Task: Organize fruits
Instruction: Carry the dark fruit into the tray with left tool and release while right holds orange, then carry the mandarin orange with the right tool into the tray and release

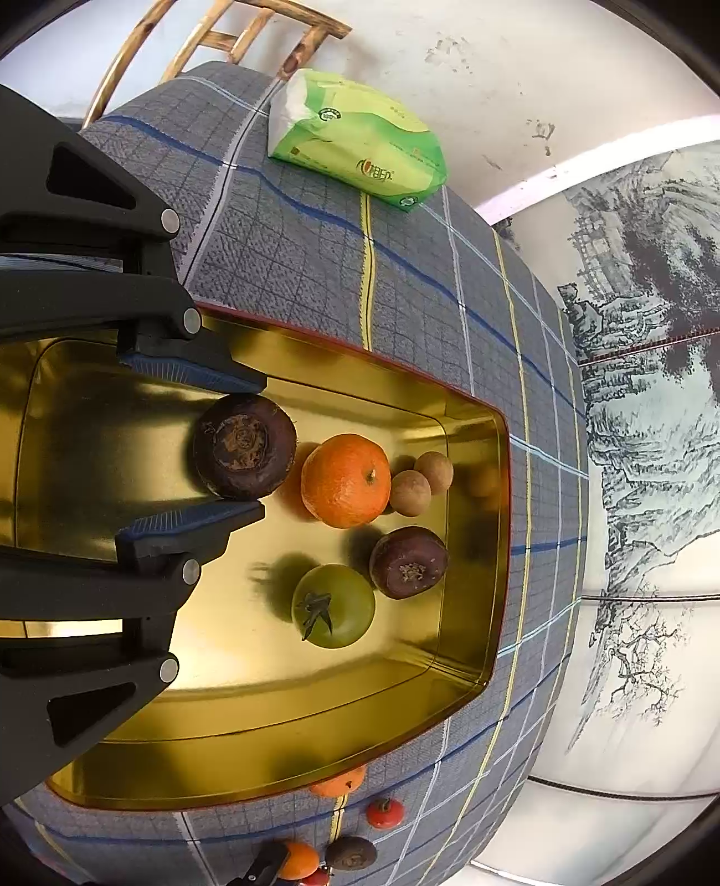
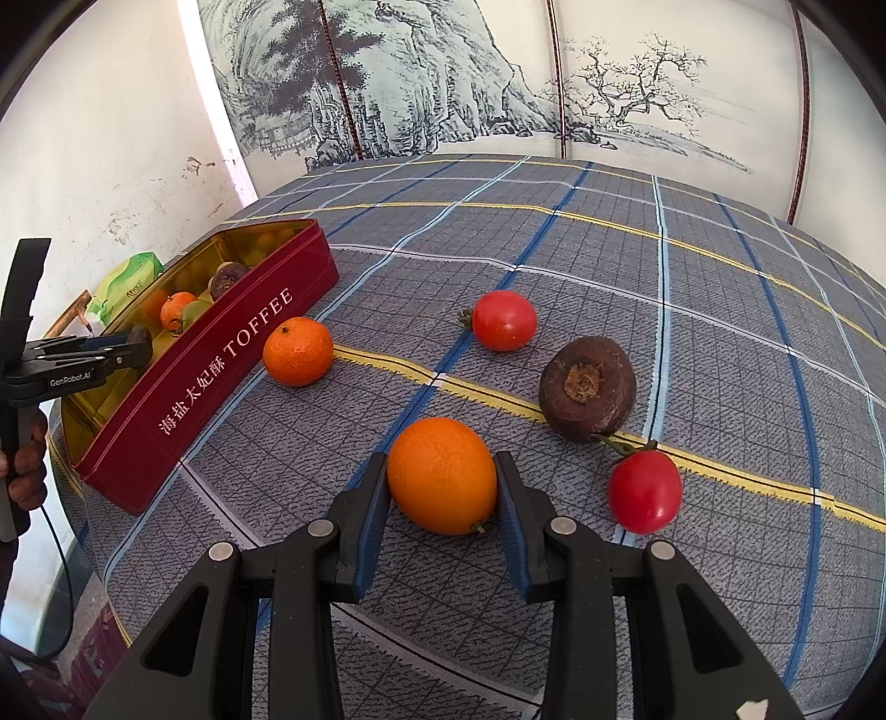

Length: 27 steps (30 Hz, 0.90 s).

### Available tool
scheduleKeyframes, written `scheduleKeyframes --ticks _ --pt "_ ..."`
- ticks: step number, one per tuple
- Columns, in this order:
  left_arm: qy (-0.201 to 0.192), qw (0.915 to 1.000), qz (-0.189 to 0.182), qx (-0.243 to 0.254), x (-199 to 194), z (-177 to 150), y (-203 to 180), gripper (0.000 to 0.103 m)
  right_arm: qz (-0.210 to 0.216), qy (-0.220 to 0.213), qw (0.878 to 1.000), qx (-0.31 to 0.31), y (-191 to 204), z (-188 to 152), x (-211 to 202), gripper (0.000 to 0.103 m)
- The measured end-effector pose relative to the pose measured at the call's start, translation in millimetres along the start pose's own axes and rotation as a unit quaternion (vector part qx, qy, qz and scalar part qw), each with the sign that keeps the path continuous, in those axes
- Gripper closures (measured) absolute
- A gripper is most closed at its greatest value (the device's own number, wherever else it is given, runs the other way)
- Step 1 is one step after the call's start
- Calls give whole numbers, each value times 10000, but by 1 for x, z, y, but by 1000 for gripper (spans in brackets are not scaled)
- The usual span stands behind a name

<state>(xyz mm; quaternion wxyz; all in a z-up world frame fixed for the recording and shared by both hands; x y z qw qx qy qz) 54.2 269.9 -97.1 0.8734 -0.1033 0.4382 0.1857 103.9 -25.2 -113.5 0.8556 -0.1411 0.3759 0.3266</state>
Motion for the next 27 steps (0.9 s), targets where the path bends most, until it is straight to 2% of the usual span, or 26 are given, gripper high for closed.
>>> scheduleKeyframes --ticks 10,14,18,27 --pt "-202 9997 112 12 -3 6 1 62 -2 1 10000 -4 -1 0 0 69" --pt "-277 9995 97 83 -8 7 -2 57 -7 2 10000 -10 0 0 0 69" --pt "-480 9985 197 178 -15 9 -4 47 -15 6 10000 -20 0 0 0 69" --pt "-711 9968 141 337 -29 11 -7 43 -150 78 9998 -58 -2 0 0 70"
Point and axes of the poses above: each gripper's, at about its wrist camera, not at the fingertips, and x roughly the way its jaws point, y to its left, z to its top, the point moved 6 cm from there along x, roughly the way its jaws point, and after that the axes turned 13 degrees about -x, right-handed, at the moved point
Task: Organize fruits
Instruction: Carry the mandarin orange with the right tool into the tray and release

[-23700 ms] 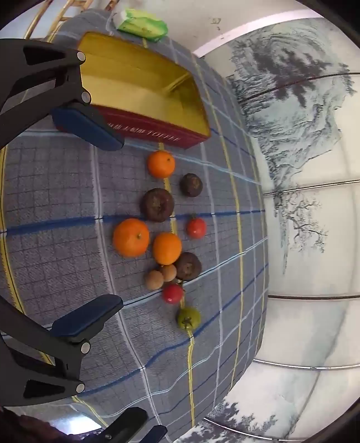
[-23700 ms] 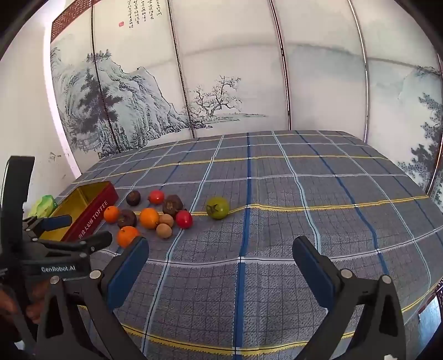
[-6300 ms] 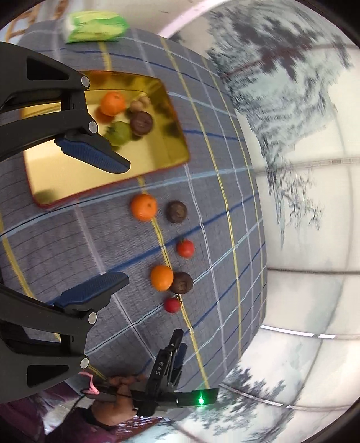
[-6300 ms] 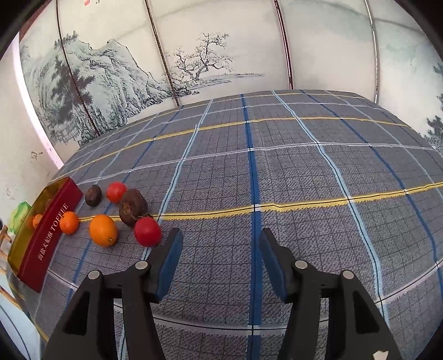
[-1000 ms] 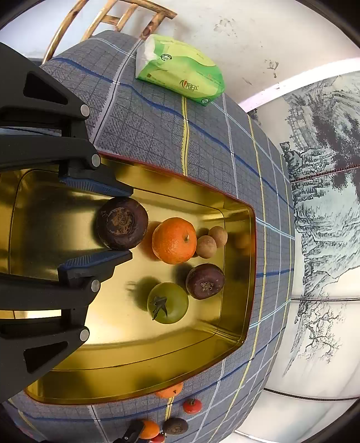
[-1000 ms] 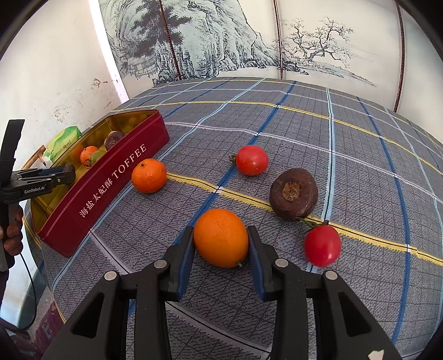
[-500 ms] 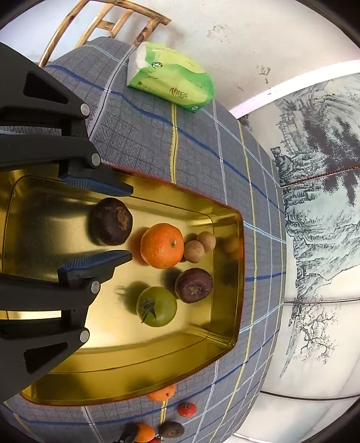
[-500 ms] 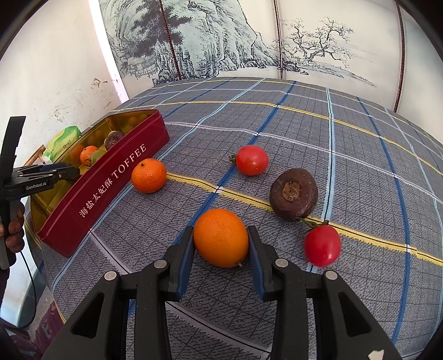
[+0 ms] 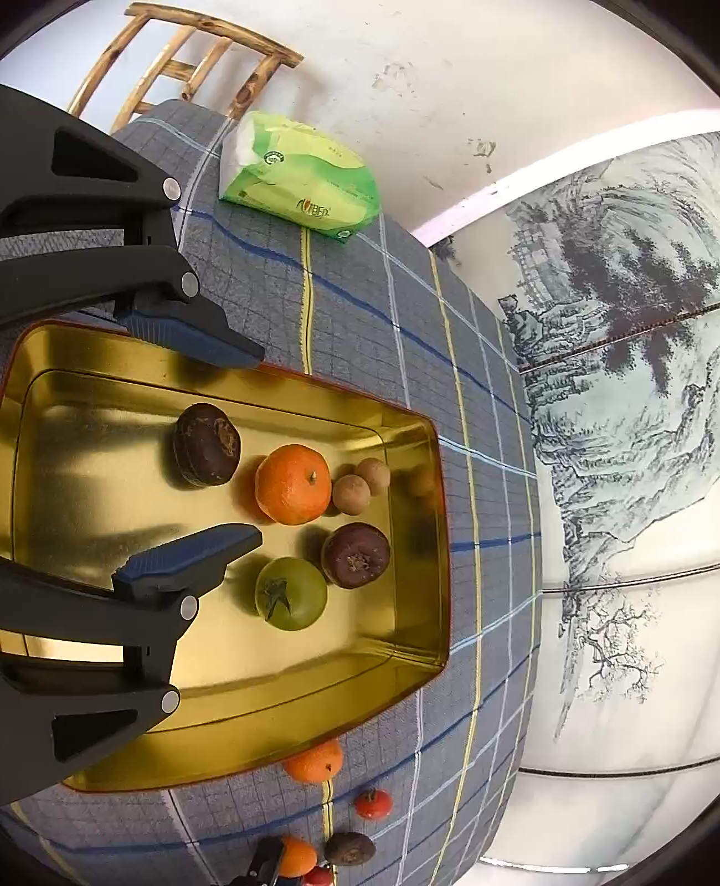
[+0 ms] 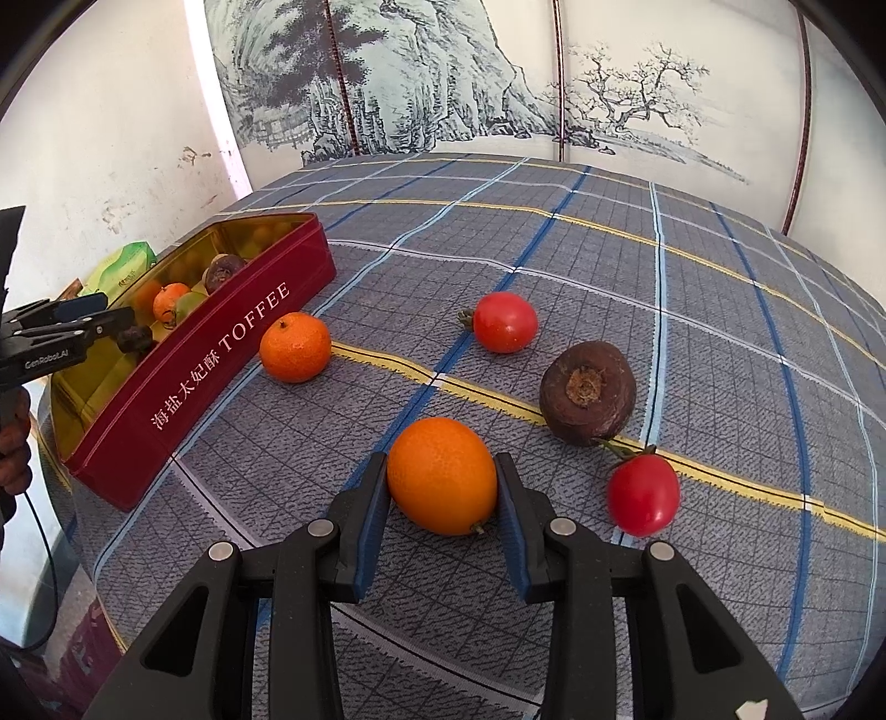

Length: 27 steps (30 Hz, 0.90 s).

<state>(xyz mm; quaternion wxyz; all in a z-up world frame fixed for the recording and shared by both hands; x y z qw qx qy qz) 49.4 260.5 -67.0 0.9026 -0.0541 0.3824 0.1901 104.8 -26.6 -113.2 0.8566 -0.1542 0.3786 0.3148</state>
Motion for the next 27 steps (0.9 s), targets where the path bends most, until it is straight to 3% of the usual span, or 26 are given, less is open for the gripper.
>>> scheduleKeyframes --ticks 6,13,21,27 --pt "-47 9999 -110 -55 -6 1 2 43 37 42 10000 54 5 2 -3 70" --pt "-87 9998 -157 -117 -12 3 5 43 140 -231 9996 -113 24 29 -26 70" --pt "-83 9995 -159 -250 -17 4 16 43 665 -545 9952 -478 74 73 -40 70" --pt "-84 9988 -79 -482 -19 5 33 43 1215 -561 9891 -616 117 102 -29 70"
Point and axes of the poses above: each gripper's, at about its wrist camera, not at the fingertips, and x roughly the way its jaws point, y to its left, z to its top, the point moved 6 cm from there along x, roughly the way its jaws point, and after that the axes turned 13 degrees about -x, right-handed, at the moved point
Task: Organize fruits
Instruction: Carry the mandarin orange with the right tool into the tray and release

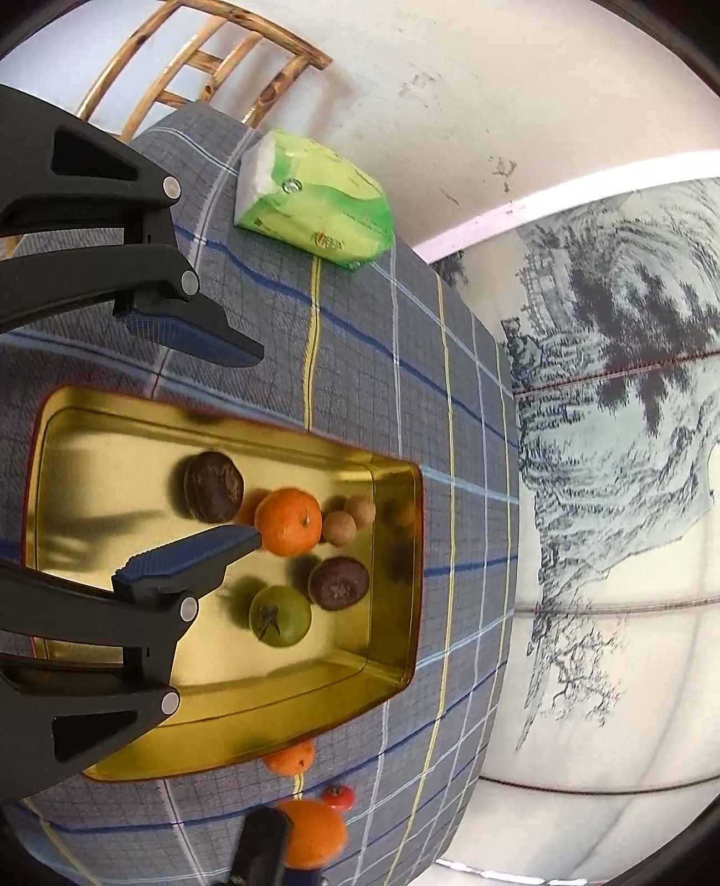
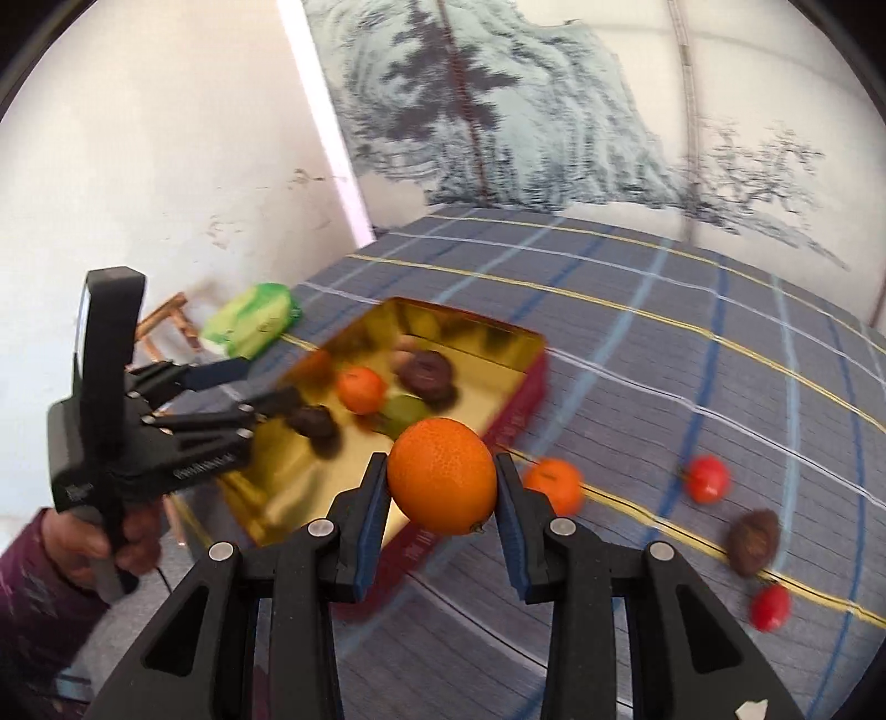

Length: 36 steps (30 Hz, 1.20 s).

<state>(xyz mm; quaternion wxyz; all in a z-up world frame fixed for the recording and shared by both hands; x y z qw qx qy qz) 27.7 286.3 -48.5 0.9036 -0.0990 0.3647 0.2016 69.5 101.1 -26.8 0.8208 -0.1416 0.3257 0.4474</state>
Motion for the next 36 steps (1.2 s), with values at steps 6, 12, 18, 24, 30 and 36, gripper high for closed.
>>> scheduleKeyframes --ticks 6,12,18,24,30,36 --pt "32 9999 93 -96 0 -1 17 43 269 177 9992 -226 27 12 33 70" --pt "-10 9998 114 -132 -5 -1 26 42 451 446 9978 -194 38 14 61 70" --pt "-29 9998 81 -156 -10 1 29 41 491 681 9961 -286 51 12 84 69" --pt "-54 9998 87 -148 -13 1 29 40 495 826 9949 -290 57 9 99 69" --pt "-33 9998 77 -182 -14 -1 32 38 460 890 9946 -279 57 10 106 69" --pt "-46 9998 98 -191 -15 -2 37 38 405 898 9949 -227 54 10 110 69"
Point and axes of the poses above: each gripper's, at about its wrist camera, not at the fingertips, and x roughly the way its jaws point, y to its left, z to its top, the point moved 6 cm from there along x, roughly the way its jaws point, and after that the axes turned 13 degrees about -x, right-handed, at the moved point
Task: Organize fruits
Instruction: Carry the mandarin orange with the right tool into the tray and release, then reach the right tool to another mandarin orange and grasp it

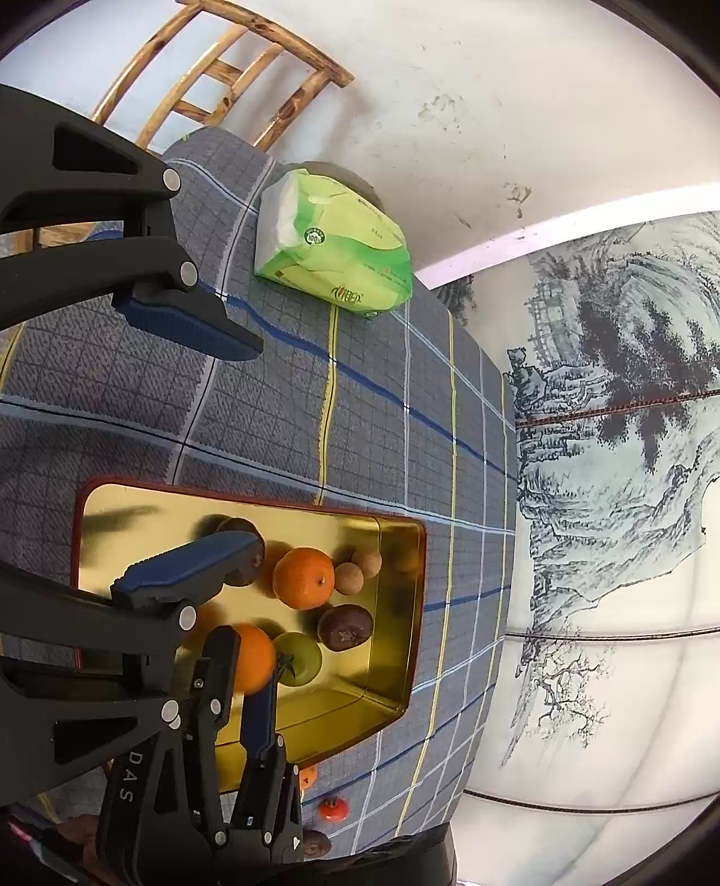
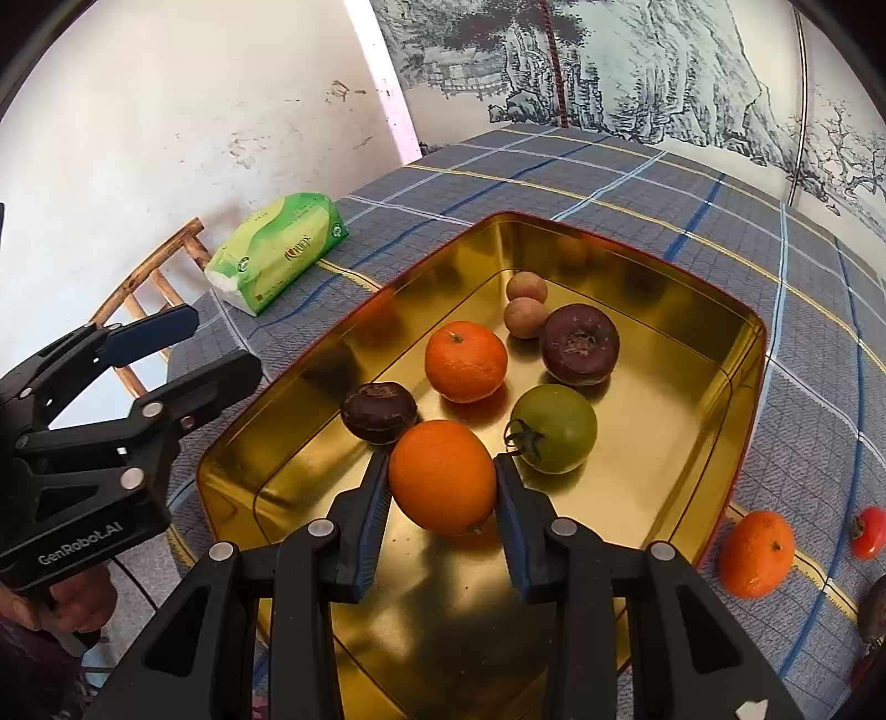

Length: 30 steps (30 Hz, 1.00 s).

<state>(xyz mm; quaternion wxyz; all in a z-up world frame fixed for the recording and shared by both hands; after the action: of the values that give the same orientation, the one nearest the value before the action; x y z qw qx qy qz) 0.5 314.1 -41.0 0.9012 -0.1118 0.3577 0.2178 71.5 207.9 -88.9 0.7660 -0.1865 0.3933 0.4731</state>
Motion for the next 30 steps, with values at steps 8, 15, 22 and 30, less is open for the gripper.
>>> scheduleKeyframes --ticks 8,15,22,30 --pt "26 10000 3 10 0 -1 1 38 138 -258 9994 208 -7 2 -16 66" --pt "-45 10000 -65 48 -5 0 -1 37 -254 -908 9938 596 -54 -34 -84 56" --pt "102 9996 -246 48 -2 -3 -18 37 -860 -573 9898 979 -114 -92 -108 54" --pt "77 9994 -241 254 -9 -2 -31 36 -908 -331 9949 285 -108 -74 -73 54"
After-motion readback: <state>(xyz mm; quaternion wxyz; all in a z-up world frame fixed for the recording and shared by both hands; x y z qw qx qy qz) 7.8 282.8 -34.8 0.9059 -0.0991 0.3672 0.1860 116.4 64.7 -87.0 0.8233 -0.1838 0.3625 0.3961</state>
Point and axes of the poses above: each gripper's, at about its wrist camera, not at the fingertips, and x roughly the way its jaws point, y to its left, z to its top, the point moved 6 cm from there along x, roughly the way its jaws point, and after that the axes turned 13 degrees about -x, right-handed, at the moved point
